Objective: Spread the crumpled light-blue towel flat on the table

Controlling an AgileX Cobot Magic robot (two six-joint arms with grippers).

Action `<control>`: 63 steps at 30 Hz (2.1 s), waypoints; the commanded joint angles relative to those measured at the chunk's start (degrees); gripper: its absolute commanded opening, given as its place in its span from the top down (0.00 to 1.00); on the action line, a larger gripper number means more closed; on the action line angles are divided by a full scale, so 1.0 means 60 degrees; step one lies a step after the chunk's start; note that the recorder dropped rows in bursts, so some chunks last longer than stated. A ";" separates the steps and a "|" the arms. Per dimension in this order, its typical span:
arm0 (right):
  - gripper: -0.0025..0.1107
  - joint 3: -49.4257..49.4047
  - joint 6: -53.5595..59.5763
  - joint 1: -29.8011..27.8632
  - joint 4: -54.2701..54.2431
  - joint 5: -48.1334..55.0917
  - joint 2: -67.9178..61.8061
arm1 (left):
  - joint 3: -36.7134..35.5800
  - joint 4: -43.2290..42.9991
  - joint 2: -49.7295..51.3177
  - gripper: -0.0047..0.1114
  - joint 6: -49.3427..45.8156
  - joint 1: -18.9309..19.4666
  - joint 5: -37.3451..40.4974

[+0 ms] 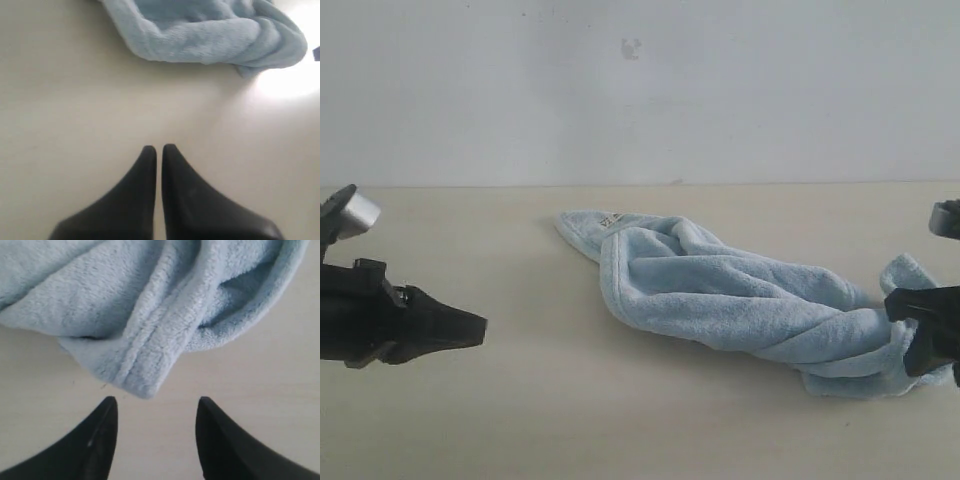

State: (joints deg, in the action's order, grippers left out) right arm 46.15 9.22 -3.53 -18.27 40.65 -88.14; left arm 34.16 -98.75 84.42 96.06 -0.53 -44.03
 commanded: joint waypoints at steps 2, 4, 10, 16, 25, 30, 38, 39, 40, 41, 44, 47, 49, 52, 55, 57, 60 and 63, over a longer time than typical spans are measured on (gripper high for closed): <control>0.56 0.0070 0.2683 0.0045 -0.1997 -0.0236 -0.0864 | 0.0182 0.0299 0.0193 0.92 -0.1712 -0.0003 -0.0654; 0.56 0.0070 0.3650 0.0138 -0.2564 -0.0472 -0.1159 | 0.0182 0.0952 0.0266 0.92 -0.2321 -0.0003 -0.0909; 0.56 0.0070 0.3438 0.0117 -0.2635 -0.1403 -0.1545 | 0.0275 0.2071 0.0558 0.92 -0.3441 -0.0003 -0.0079; 0.56 0.0070 0.3481 0.0117 -0.2933 -0.1310 -0.1545 | 0.0797 0.1976 0.0402 0.92 -0.3005 -0.0003 0.7065; 0.57 0.0070 0.3481 0.0117 -0.3177 -0.1216 -0.1545 | 0.0979 0.7147 0.2182 0.92 -0.8916 -0.0749 1.0751; 0.79 0.0243 0.3481 0.0117 -0.3365 -0.0769 -0.1522 | 0.2566 1.3280 0.3105 0.92 -1.4555 -0.1947 1.2164; 0.98 0.1083 0.5421 0.0117 -0.6135 0.1452 -0.0607 | 0.3985 1.9863 0.3111 0.92 -1.9648 -0.2328 1.2870; 0.98 0.1083 0.5880 0.0117 -0.6676 0.1680 -0.0389 | 0.3985 2.0762 0.3155 0.92 -2.0351 -0.2328 1.2823; 0.98 0.1083 0.6660 0.0117 -0.7504 0.1911 0.0049 | 0.3985 2.3144 0.3279 0.92 -2.2480 -0.2328 1.2816; 0.98 0.1083 0.6986 0.0117 -0.7663 0.1844 0.0325 | 0.3985 2.4186 0.3327 0.92 -2.3483 -0.2328 1.2909; 0.98 0.1083 0.6617 0.0117 -0.6440 -0.0517 0.1666 | 0.3985 2.8559 0.3631 0.92 -2.8304 -0.2328 1.3718; 0.98 0.1083 0.2535 -0.0016 -0.1266 -0.3118 0.2036 | 0.3985 2.9341 0.3704 0.92 -2.8919 -0.2328 1.3747; 0.98 0.1083 -0.0401 -0.0589 0.1473 -0.3182 0.1563 | 0.3985 2.9341 0.3704 0.92 -2.8936 -0.2328 1.3747; 0.98 0.1068 -0.2204 -0.1220 0.2586 -0.2750 0.0608 | 0.3985 2.9341 0.3704 0.92 -2.8935 -0.2328 1.3953; 0.97 0.1068 -0.2264 -0.1876 0.2690 -0.1982 -0.0818 | 0.3985 2.9341 0.3704 0.92 -2.8767 -0.2328 1.4466; 0.89 0.1068 -0.2031 -0.1879 0.2428 -0.2110 -0.1068 | 0.3985 2.9525 0.3704 0.92 -2.8749 -0.2328 1.4606; 0.74 0.1068 -0.1233 -0.1879 0.1246 -0.2472 -0.0929 | 0.3985 2.9986 0.3704 0.92 -2.8768 -0.2328 1.4589; 0.65 0.1086 -0.1008 -0.1879 0.0561 -0.2590 -0.0715 | 0.4034 2.9985 0.3704 0.92 -2.8789 -0.2328 1.4589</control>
State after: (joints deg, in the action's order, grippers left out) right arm 52.46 1.33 -14.53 -11.22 26.56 -93.93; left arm 57.93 80.06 106.56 -76.97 -14.29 42.77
